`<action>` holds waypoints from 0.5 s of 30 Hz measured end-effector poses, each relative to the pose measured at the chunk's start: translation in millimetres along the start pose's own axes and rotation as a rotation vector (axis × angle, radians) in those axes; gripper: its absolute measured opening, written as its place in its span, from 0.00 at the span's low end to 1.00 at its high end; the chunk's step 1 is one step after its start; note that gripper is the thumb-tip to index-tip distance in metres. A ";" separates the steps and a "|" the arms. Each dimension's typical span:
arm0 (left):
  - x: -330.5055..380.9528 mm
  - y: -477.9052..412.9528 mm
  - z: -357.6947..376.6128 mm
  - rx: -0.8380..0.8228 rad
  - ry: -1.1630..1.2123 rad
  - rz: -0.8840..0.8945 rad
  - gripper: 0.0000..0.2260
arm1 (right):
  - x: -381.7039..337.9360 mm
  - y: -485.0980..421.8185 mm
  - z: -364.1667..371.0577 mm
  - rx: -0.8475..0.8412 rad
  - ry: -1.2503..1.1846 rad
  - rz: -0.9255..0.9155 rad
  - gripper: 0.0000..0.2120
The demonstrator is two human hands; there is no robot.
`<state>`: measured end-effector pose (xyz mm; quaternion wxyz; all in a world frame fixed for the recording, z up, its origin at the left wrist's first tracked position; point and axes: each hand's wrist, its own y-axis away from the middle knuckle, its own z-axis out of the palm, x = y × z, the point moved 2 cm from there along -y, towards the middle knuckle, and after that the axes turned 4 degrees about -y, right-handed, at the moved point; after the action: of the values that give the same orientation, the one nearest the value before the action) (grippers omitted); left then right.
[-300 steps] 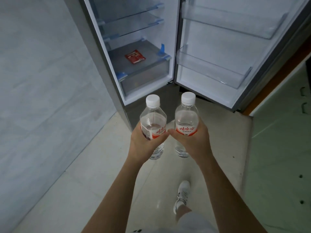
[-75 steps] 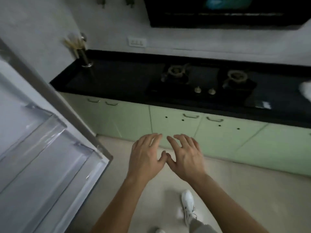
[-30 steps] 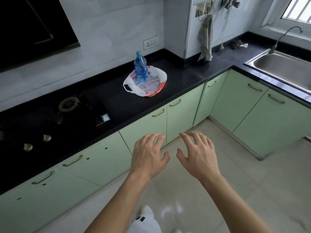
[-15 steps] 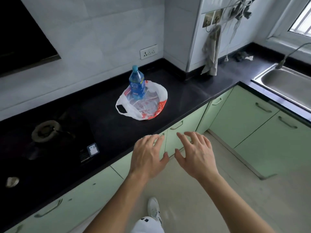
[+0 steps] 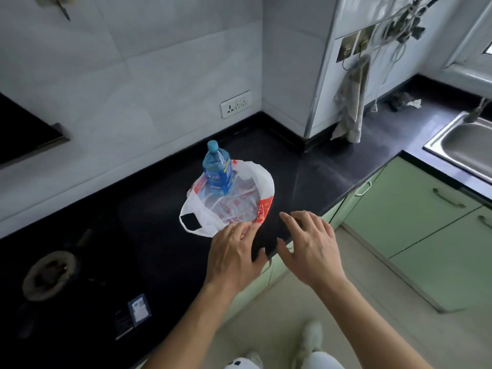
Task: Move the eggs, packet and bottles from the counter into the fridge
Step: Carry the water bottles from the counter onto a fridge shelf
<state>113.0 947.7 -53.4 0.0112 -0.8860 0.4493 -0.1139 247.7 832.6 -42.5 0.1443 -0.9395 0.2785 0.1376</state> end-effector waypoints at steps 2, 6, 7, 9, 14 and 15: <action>-5.7 -16.8 4.8 0.002 0.004 -0.035 0.24 | 5.1 -22.1 6.5 0.007 -0.012 -0.025 0.25; -18.3 -53.3 16.1 -0.004 -0.050 -0.110 0.25 | 15.6 -73.4 19.9 0.006 -0.052 -0.101 0.24; -20.9 -63.1 17.9 -0.006 -0.062 -0.135 0.26 | 18.5 -88.1 23.9 -0.008 -0.062 -0.124 0.24; -24.7 -81.5 19.6 -0.009 -0.069 -0.198 0.29 | 24.9 -118.1 32.7 -0.048 -0.077 -0.168 0.23; -31.5 -116.0 26.5 0.017 -0.091 -0.388 0.26 | 38.7 -188.3 47.7 -0.171 -0.081 -0.313 0.27; -31.8 -120.3 27.5 0.016 -0.098 -0.432 0.26 | 40.0 -200.2 49.1 -0.192 -0.088 -0.346 0.27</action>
<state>196.1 1042.5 -71.6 0.0152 -0.9660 0.2472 -0.0742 384.0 991.2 -62.3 0.0876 -0.9758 0.0920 0.1778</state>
